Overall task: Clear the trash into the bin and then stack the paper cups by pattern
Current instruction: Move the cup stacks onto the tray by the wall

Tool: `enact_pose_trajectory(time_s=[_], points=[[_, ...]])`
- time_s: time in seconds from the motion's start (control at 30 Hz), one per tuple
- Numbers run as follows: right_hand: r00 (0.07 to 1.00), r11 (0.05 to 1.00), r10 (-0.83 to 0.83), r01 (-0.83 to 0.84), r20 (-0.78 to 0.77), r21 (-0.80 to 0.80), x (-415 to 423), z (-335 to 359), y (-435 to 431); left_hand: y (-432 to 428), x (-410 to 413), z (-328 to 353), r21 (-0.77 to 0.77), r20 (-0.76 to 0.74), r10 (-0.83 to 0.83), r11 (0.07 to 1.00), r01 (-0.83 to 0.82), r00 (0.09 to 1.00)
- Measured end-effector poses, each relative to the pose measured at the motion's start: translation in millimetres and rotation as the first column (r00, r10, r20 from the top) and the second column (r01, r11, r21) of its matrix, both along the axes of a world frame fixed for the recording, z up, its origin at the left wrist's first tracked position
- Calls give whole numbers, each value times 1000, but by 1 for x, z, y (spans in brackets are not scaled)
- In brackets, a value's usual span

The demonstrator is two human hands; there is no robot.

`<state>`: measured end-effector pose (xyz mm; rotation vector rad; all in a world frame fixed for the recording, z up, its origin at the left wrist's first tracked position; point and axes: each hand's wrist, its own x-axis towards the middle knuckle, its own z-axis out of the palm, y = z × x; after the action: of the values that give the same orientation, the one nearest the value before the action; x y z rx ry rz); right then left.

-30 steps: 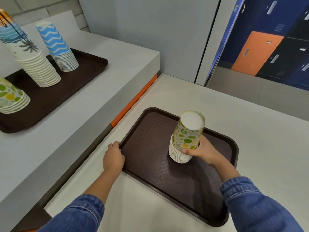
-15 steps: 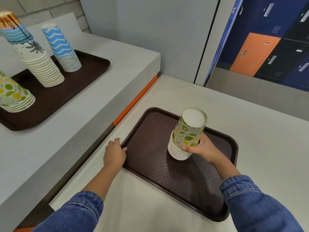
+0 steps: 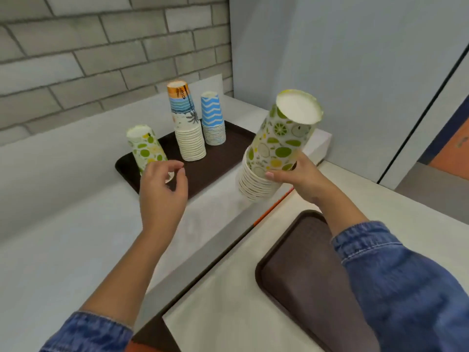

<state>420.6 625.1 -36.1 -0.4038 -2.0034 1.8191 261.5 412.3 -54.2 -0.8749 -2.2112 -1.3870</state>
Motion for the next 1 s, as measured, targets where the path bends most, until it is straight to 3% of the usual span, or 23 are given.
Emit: enact_pose_trajectory(time_s=[0.1,0.17,0.23,0.37,0.53,0.63,1.0], points=[[994,996,93,-93,-55,12,-77,32,-20,-28,-55,5,40,126,144,988,-150,982],[987,990,140,-138,-74,33,-125,48,-33,-40,-92,0,-38,237,195,981,-191,952],[981,984,177,-174,-83,45,-167,61,-45,-46,-127,-11,-199,330,209,969,-149,921],[976,977,208,-204,-69,58,-234,76,-60,-48,-176,-38,-445,415,120,892,86,902],[971,972,234,-232,-44,42,-284,77,-65,-50,-200,-63,-639,421,59,728,250,905],[969,969,246,-246,-1,37,-302,67,-65,-55,-201,-73,-712,373,37,652,261,927],[893,908,395,-415,214,55,-316,13,-63,-55,-203,-85,-708,283,47,684,175,958]])
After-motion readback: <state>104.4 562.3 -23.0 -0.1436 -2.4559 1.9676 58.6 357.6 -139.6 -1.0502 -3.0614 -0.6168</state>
